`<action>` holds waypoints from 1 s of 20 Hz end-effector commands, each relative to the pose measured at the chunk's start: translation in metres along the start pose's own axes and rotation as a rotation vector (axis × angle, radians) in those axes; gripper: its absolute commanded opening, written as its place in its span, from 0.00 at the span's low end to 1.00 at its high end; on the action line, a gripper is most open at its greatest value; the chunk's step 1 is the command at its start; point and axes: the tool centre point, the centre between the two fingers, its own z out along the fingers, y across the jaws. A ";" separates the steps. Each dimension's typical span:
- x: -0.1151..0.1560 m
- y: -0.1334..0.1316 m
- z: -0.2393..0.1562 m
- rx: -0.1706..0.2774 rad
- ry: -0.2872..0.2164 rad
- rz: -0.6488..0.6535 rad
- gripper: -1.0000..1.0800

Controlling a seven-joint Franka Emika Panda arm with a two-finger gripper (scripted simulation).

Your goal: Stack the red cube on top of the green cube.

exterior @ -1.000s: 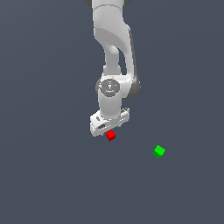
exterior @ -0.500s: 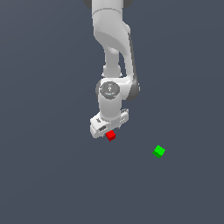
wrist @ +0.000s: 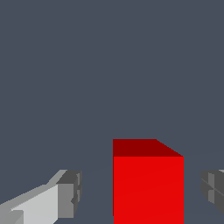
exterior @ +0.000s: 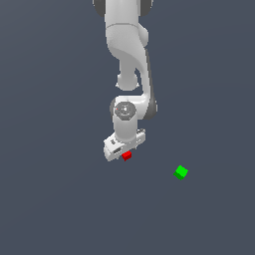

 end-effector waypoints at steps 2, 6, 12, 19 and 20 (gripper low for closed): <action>0.000 0.000 0.013 0.000 0.000 -0.001 0.96; 0.001 0.001 0.017 0.000 0.000 -0.001 0.96; 0.001 0.001 0.017 0.000 0.000 -0.001 0.00; 0.001 0.001 0.015 -0.001 0.000 -0.001 0.00; 0.000 0.001 0.014 -0.001 0.000 -0.001 0.00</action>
